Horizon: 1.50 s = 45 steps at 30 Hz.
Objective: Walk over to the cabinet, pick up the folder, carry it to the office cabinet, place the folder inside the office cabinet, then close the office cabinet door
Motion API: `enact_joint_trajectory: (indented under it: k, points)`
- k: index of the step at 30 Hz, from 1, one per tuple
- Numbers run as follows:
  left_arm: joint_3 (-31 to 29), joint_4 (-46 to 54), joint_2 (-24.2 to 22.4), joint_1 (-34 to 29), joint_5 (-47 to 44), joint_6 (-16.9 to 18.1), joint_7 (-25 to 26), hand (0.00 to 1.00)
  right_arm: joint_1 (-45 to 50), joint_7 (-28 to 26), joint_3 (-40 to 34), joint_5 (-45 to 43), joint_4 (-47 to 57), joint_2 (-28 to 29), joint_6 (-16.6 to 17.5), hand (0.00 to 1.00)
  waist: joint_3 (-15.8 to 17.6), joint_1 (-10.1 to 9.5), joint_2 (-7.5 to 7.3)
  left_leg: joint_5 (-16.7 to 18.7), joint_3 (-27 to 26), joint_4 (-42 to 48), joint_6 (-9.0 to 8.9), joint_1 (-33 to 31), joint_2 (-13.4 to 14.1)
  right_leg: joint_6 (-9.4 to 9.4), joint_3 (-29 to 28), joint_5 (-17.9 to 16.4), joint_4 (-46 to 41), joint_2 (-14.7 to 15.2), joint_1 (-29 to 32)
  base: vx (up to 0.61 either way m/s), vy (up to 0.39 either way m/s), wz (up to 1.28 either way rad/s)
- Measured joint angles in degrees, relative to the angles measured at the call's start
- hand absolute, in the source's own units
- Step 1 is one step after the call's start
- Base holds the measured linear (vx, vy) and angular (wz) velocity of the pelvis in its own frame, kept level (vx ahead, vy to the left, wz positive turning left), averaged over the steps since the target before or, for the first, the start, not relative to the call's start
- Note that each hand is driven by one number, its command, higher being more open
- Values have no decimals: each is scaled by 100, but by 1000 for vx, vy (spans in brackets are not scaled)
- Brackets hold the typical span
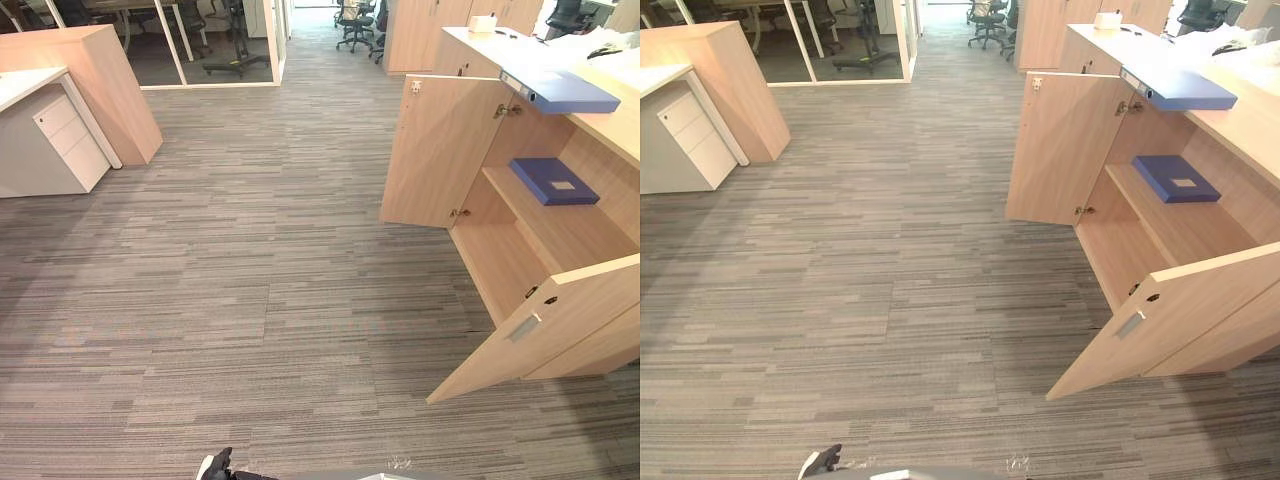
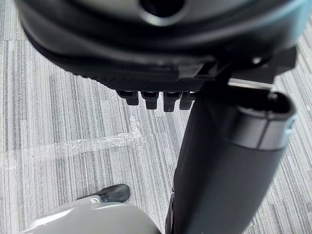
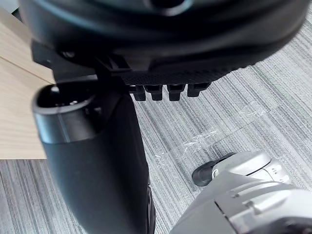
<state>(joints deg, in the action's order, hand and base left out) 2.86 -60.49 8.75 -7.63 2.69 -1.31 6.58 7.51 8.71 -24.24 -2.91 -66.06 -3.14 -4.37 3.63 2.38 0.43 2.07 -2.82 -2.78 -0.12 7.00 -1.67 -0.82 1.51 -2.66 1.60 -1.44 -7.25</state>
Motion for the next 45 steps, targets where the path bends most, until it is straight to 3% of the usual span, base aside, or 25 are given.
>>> enact_joint_trajectory:
  k: [4, 24, 26, 28, 30, 31, 32, 33, 34, 36, 38, 40, 41, 42, 43, 44, 45]
  points:
    - [1, 1, 36, 2, -235, 0, -159, 100, -158, -38, -163, 0, -2, 69, 9, 100, 43, 7, -15, 28, -47, -14, -53, 55, 18, -118, 9, -5, 15, -10, -49, -5, -4, -3]
    - [102, 80, 81, -32, -146, 6, -210, 100, -197, -98, -166, -163, 6, 68, 29, 100, 156, 81, -16, 39, -61, -3, -71, 92, 26, -93, 140, -27, 9, -14, -87, -39, -18, 0]
    - [76, 184, 106, -36, -150, 7, -182, 100, -217, -86, -202, -194, 0, 103, 79, 100, 229, 85, -77, 113, -84, 347, -162, -101, -17, 71, 170, -143, -252, 57, 43, -40, -24, 10]
    - [-52, 510, 132, -35, -222, 51, -174, 100, -296, -66, -409, -250, 2, 166, 102, 100, 489, 84, -147, 392, -268, 1658, -527, -681, -78, 183, 249, -373, -702, 247, 186, -108, -14, 16]
    - [-252, 769, 45, -103, -232, 106, -174, 100, -293, -51, -527, -401, 32, 171, 95, 100, 581, 72, -109, 564, -477, 2843, -693, -1185, 10, 271, 260, -504, -854, 305, 165, -79, 0, 10]
    - [-496, 974, -87, -159, -251, 128, -176, 100, -277, -43, -506, -417, 90, 123, 83, 100, 628, 77, -1, 592, -693, 3698, -657, -1524, 195, 320, 255, -626, -925, 278, 98, -2, 48, 0]
    - [-747, 1214, -233, -292, -301, 159, -143, 100, -186, 12, -322, -408, 227, 68, 96, 100, 675, 86, 96, 685, -981, 4823, -481, -1900, 547, 355, 243, -760, -1062, 274, -72, 29, 56, -4]
    - [-794, 1282, -250, -333, -330, 193, -133, 100, -129, 30, -289, -409, 253, 72, 98, 100, 674, 86, 95, 741, -1025, 5096, -391, -2011, 663, 325, 242, -821, -1110, 307, -129, 82, 88, -5]
    - [-792, 1381, -246, -383, -340, 231, -118, 100, -66, 50, -250, -408, 271, 74, 90, 100, 667, 90, 76, 815, -1056, 5240, -304, -2172, 825, 261, 202, -916, -1196, 421, -195, 119, 115, -13]
    - [-779, 1424, -240, -384, -341, 260, -110, 100, -42, 67, -305, -399, 262, 83, 87, 100, 662, 75, 67, 825, -1041, 4684, -320, -2309, 902, 100, 78, -1021, -1243, 672, -194, 166, 170, -26]
    - [-770, 1422, -233, -375, -341, 262, -117, 100, -47, 67, -386, -395, 246, 89, 77, 100, 662, 83, 66, 785, -921, 3676, -295, -2356, 902, -99, -92, -1138, -1253, 997, -194, 243, 246, -34]
    - [-610, 1411, -178, -314, -340, 269, -80, 100, -60, 76, -635, -391, 208, 61, 87, 100, 661, 120, 67, 407, -422, 2045, -420, -2384, 927, -478, -252, -1353, -1225, 1483, -218, 333, 387, -36]
    - [-540, 1412, -150, -314, -340, 274, -77, 100, -61, 81, -649, -391, 171, 36, 91, 100, 661, 121, 71, 308, -302, 1731, -479, -2380, 948, -588, -289, -1418, -1198, 1592, -266, 357, 490, -35]
    - [-486, 1389, -129, -332, -342, 276, -64, 100, -43, 99, -655, -384, 68, -34, 95, 100, 640, 123, 111, 142, -200, 1507, -739, -2330, 1028, -750, -304, -1504, -1041, 1764, -477, 394, 553, -37]
    - [-477, 1277, -65, -241, -347, 268, -45, 100, -118, 123, -680, -367, -115, -91, 90, 100, 601, 128, 43, -323, -326, 1884, -731, -2380, 846, -680, -340, -1420, -891, 2068, -691, 404, 571, -37]
    - [-476, 1268, -56, -238, -346, 244, -16, 100, -164, 120, -739, -364, -204, -62, 85, 100, 532, 134, 41, -247, -345, 2073, -650, -2464, 750, -598, -347, -1244, -867, 2167, -682, 433, 548, -20]
    - [-395, 1251, -62, -211, -342, 241, 27, 100, -199, 103, -898, -366, -216, 68, 89, 100, 352, 190, -3, 15, -442, 2283, -531, -2570, 594, -499, -352, -785, -985, 2288, -519, 450, 519, -21]
